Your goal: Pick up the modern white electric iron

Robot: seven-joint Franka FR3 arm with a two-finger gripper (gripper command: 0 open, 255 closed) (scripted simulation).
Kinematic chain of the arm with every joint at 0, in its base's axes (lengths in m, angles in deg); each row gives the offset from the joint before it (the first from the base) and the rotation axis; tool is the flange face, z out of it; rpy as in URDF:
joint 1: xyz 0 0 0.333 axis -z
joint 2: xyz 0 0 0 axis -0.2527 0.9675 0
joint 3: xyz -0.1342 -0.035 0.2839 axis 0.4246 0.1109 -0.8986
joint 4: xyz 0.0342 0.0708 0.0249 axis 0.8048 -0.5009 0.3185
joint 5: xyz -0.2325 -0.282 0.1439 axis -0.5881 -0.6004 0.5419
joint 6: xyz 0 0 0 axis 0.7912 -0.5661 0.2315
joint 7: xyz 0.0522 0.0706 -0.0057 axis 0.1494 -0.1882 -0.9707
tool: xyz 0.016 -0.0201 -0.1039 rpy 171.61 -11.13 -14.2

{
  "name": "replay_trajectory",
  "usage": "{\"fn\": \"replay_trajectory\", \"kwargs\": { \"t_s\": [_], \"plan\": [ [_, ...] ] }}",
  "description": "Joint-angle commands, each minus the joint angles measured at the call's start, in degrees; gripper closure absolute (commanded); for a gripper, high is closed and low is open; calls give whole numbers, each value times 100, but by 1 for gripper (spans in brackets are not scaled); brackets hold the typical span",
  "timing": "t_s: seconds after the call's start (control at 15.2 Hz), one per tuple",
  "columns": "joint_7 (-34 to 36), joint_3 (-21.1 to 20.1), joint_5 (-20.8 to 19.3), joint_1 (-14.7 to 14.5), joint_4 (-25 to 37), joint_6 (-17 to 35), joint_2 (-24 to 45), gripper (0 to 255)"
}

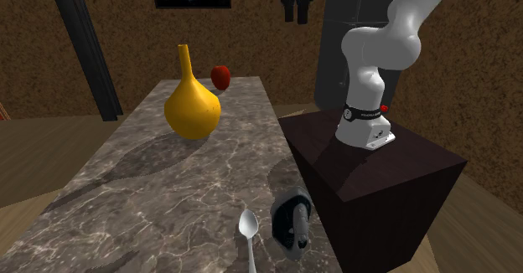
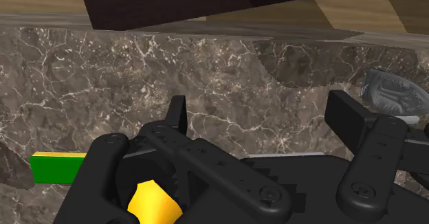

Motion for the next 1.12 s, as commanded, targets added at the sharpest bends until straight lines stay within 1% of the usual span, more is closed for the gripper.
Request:
{"fn": "replay_trajectory", "kwargs": {
  "t_s": [0.0, 0.53, 1.06],
  "plan": [
    [0, 0, 0, 0, 0, 0, 0, 0],
    [401, -716, 278, -404, 586, 474, 1543, 0],
    [839, -1353, 280, -748, 1520, 726, 3226, 0]
  ]
}}
